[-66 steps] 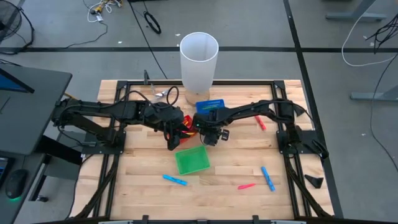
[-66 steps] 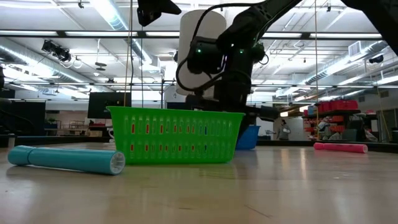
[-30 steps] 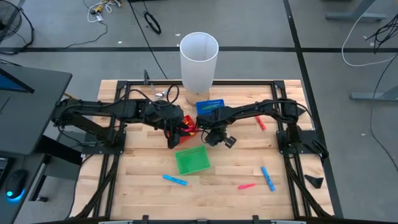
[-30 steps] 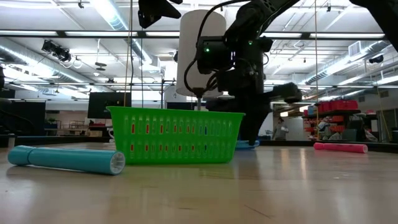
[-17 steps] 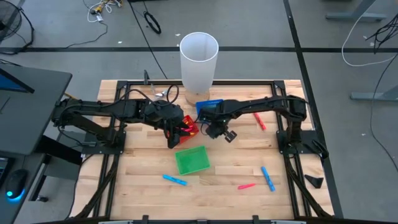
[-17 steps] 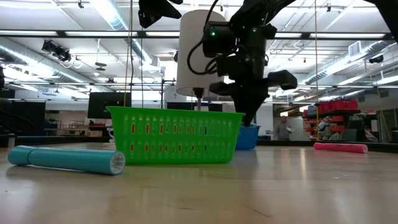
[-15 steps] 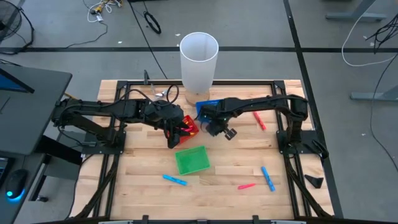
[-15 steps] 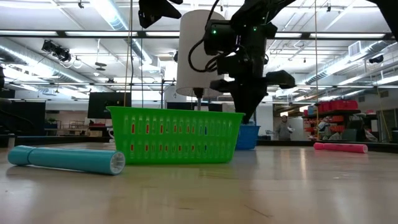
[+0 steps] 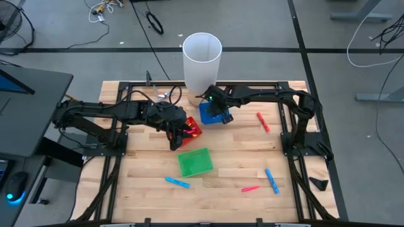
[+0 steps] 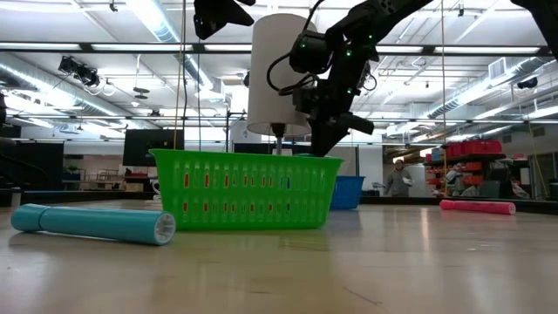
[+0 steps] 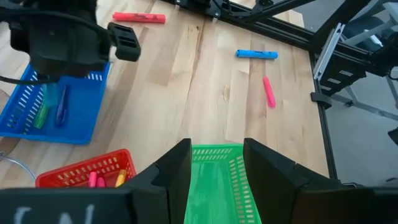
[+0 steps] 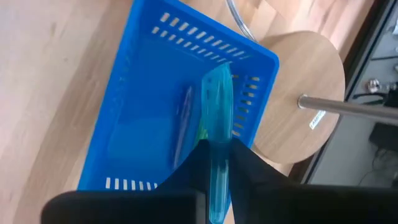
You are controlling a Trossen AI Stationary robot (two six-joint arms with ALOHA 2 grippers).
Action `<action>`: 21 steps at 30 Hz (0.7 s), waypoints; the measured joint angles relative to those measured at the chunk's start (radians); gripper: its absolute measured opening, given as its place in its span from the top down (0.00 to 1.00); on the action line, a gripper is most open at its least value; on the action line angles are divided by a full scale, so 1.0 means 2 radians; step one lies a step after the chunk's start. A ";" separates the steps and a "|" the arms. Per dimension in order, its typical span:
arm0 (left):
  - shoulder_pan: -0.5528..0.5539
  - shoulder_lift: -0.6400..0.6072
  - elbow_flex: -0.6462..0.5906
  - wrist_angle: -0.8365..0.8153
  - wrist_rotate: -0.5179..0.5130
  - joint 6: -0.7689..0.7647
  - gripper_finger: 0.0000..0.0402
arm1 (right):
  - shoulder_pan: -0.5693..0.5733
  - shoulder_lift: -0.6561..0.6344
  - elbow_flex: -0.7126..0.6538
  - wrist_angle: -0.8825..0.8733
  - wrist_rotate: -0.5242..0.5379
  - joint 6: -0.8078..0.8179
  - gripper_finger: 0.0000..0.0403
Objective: Pick & Place Markers
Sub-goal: Put the blue pen into the blue bin
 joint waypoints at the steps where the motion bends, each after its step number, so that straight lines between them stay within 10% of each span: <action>1: 0.000 0.000 0.000 -0.001 0.000 0.000 0.62 | -0.002 0.000 0.000 0.000 0.000 0.002 0.93; 11: 0.000 0.000 0.000 -0.006 0.001 0.002 0.62 | -0.002 0.000 0.000 0.001 -0.006 0.002 0.92; 21: 0.000 0.000 0.000 -0.010 0.015 -0.004 0.62 | -0.002 0.001 0.000 0.002 -0.006 0.028 0.70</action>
